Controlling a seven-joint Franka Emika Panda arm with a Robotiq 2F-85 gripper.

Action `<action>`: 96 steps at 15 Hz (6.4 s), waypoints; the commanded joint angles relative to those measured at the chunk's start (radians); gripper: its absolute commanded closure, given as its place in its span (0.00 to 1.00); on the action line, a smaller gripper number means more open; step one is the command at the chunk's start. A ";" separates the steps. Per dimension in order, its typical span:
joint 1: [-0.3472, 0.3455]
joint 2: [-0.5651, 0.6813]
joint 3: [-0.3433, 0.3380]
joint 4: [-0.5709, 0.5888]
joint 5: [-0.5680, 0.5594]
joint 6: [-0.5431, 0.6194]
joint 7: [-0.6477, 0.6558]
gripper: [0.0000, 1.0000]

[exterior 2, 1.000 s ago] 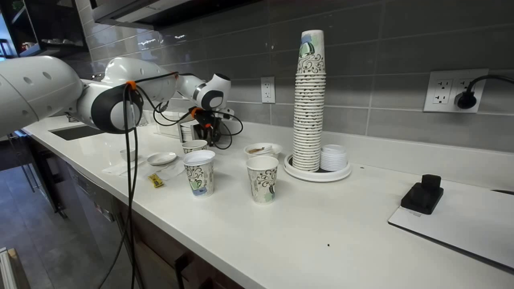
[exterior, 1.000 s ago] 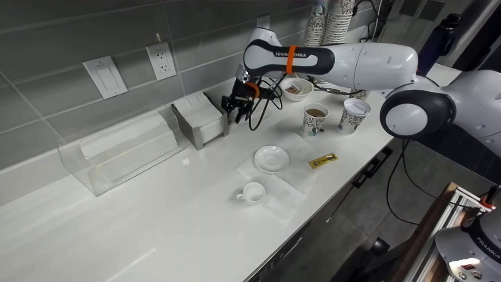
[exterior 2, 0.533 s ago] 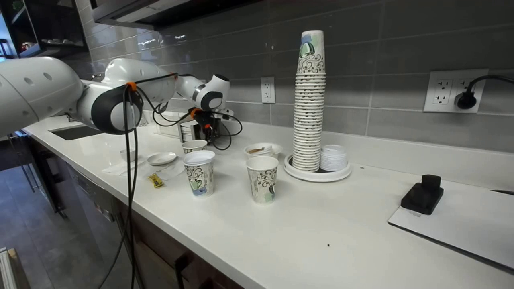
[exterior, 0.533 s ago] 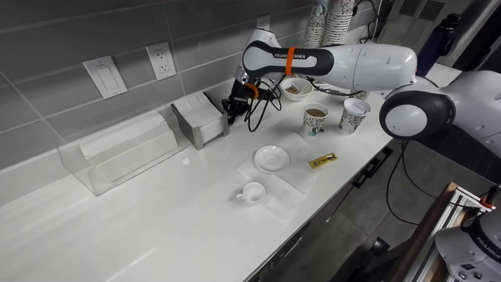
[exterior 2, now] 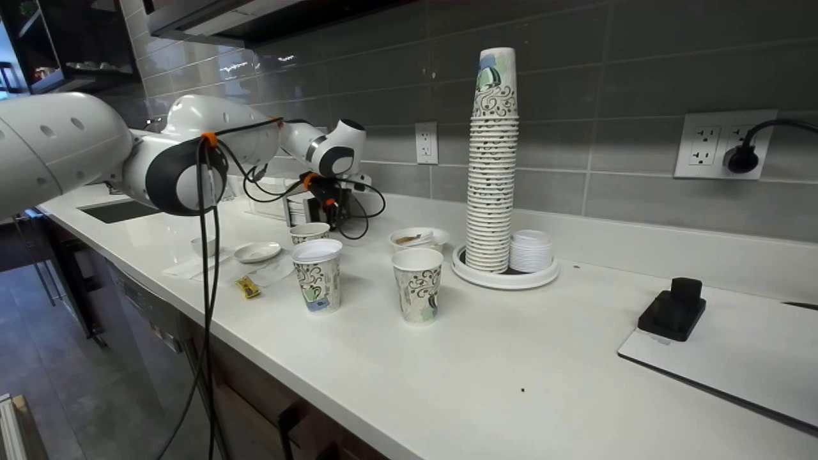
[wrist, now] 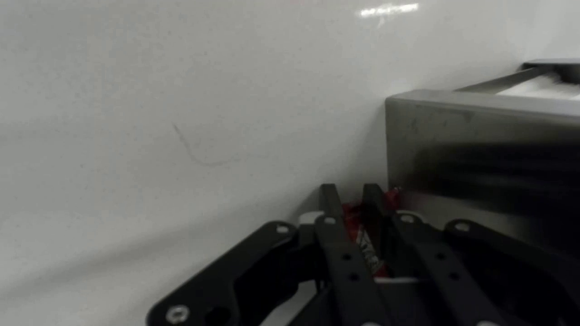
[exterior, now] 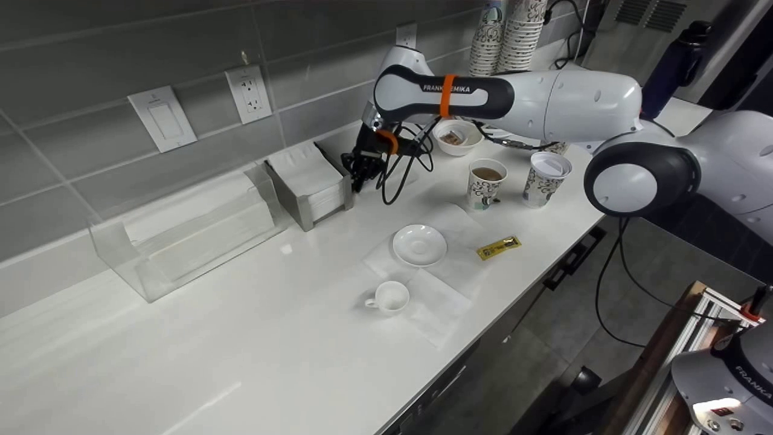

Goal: Put the small pink object into the white bowl

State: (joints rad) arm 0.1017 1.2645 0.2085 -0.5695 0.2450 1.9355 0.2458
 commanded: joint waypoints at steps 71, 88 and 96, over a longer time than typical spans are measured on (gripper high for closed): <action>-0.021 -0.233 -0.151 -0.010 -0.025 -0.208 0.455 0.99; -0.108 -0.237 -0.311 -0.010 -0.068 -0.325 0.582 1.00; -0.164 -0.211 -0.379 -0.082 -0.049 -0.296 0.772 0.73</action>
State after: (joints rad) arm -0.0633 1.0633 -0.1594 -0.6187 0.1884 1.6267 0.9467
